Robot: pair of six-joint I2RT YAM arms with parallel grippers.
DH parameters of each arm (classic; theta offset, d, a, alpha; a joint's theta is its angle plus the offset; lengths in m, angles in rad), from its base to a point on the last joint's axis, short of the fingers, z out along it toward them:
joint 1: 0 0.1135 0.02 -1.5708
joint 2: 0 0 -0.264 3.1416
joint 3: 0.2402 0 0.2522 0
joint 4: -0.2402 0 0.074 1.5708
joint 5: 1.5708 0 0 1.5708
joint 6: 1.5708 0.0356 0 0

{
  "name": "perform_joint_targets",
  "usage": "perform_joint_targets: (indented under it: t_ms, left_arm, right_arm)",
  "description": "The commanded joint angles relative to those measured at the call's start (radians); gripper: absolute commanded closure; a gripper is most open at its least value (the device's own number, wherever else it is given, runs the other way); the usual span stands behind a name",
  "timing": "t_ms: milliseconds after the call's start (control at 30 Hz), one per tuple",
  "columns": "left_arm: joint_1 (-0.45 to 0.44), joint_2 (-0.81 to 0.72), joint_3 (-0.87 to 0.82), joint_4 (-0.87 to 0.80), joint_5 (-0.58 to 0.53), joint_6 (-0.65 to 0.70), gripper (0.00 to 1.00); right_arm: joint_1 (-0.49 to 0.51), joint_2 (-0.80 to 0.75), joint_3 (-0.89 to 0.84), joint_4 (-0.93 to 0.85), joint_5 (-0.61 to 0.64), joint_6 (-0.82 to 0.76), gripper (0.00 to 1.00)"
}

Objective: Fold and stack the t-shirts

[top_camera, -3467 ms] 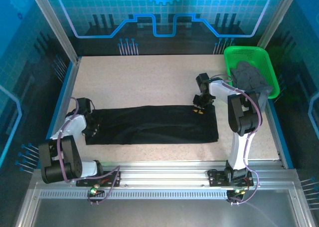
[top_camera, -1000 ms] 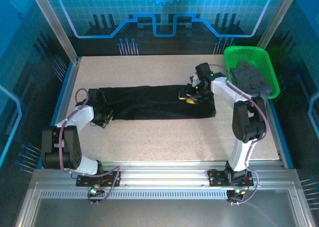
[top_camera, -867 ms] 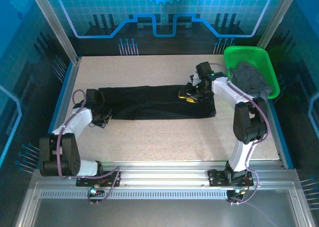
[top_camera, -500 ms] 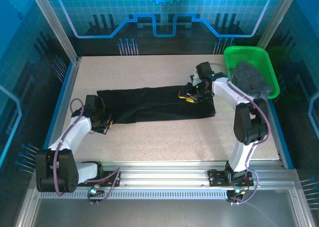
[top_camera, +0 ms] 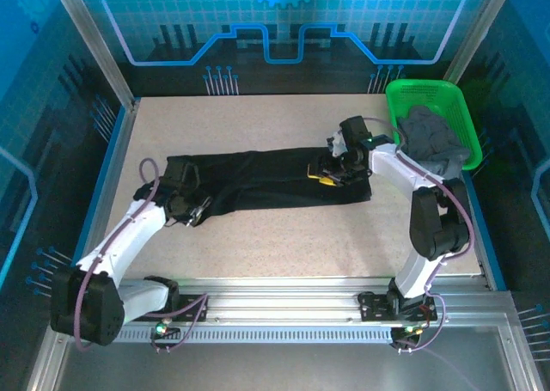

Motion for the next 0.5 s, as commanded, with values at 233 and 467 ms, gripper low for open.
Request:
perform_joint_targets:
  t_ms: [233,467]
  left_arm:
    - [-0.210,0.334,0.129,0.060,-0.028,0.463,0.53]
    - [-0.250,0.434,0.168,0.070,-0.121,0.537,0.50]
  right_arm:
    - [0.053,-0.038,-0.025,0.082,-0.143,-0.039,0.51]
    - [0.048,-0.046,-0.030,0.082,-0.136,-0.030,0.51]
